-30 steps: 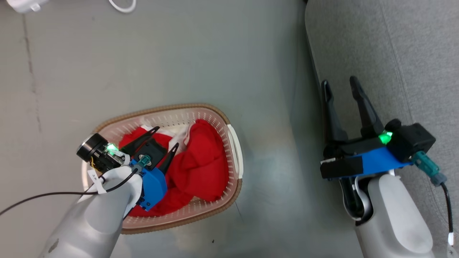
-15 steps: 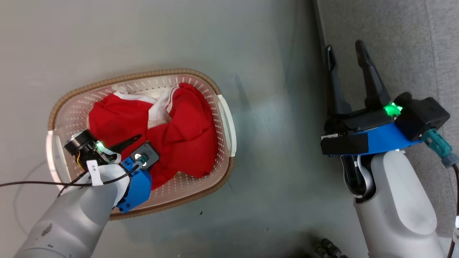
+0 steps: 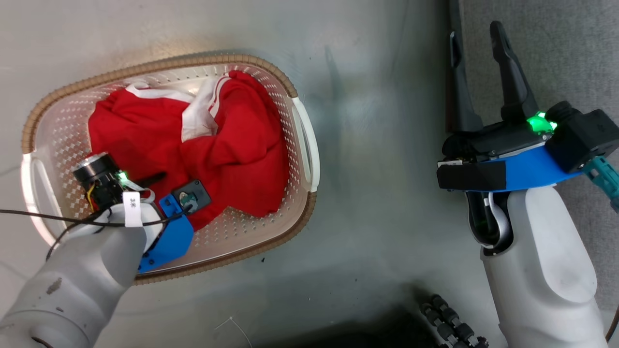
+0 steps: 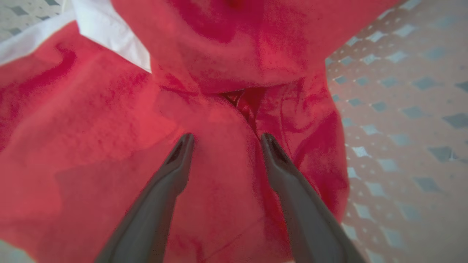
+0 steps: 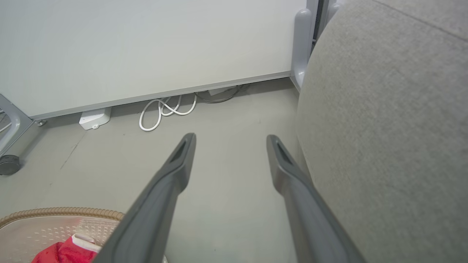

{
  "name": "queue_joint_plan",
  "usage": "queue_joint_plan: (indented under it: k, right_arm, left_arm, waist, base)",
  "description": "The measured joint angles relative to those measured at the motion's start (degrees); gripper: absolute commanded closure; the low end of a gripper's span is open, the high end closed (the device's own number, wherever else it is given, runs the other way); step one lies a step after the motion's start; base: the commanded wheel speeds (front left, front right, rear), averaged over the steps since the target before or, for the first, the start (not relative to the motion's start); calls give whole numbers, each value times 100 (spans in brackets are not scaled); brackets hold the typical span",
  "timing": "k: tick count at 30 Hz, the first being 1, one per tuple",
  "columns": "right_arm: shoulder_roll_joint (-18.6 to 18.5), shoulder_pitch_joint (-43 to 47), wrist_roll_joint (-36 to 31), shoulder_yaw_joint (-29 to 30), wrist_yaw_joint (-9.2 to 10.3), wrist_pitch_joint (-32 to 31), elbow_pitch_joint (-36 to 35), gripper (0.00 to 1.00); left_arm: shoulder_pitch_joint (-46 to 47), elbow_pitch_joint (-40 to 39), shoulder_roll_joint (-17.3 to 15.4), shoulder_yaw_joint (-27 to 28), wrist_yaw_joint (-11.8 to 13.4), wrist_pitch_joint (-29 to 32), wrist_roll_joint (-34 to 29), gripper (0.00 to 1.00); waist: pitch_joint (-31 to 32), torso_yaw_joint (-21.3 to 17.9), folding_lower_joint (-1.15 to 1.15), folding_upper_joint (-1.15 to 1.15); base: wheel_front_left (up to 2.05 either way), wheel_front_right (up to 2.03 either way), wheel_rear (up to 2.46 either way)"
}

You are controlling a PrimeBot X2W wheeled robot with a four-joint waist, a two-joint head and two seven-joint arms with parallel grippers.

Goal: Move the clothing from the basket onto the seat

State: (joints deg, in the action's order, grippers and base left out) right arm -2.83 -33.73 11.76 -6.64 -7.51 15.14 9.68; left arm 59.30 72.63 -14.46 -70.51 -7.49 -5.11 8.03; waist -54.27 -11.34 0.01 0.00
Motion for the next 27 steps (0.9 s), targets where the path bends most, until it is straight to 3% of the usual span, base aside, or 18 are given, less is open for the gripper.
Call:
queue_joint_plan:
  k: [16, 17, 18, 19, 20, 21, 27]
  right_arm:
    - [0, -44, -15, 208, 0, 0, -157, 0]
    - [0, -44, -15, 215, 0, 0, -163, 0]
    - [0, -44, -16, 220, 0, 0, -167, 0]
    - [0, -44, -16, 223, 0, 0, -168, 0]
    - [0, -43, -16, 226, 0, 0, -168, 0]
    - [0, -43, -16, 229, 0, 0, -167, 0]
    - [0, -36, -15, 249, 0, 0, -147, 0]
  left_arm:
    - [425, 44, -1, -257, 0, 565, 143, 0]
    - [433, 44, 9, -261, 0, 598, 141, 9]
    - [436, 44, 15, -266, 0, 619, 132, 64]
    - [437, 44, 24, -268, 0, 635, 125, 90]
    - [444, 45, 37, -270, 0, 664, 124, 90]
    - [455, 45, 54, -274, 0, 706, 112, 100]
    - [464, 46, 226, -281, 0, 858, 93, 100]
  waist:
    - [-480, -24, -1, 0]
    - [-490, -17, -1, 0]
    - [-496, -10, -1, 0]
    - [-499, -7, 0, 0]
    - [-499, -4, -1, 0]
    - [-493, 0, -1, 0]
    - [-403, 14, -1, 0]
  base:
    - [0, 0, 0]
    - [0, 0, 0]
    - [0, 0, 0]
    - [0, 0, 0]
    - [0, 0, 0]
    - [0, 0, 0]
    - [0, 0, 0]
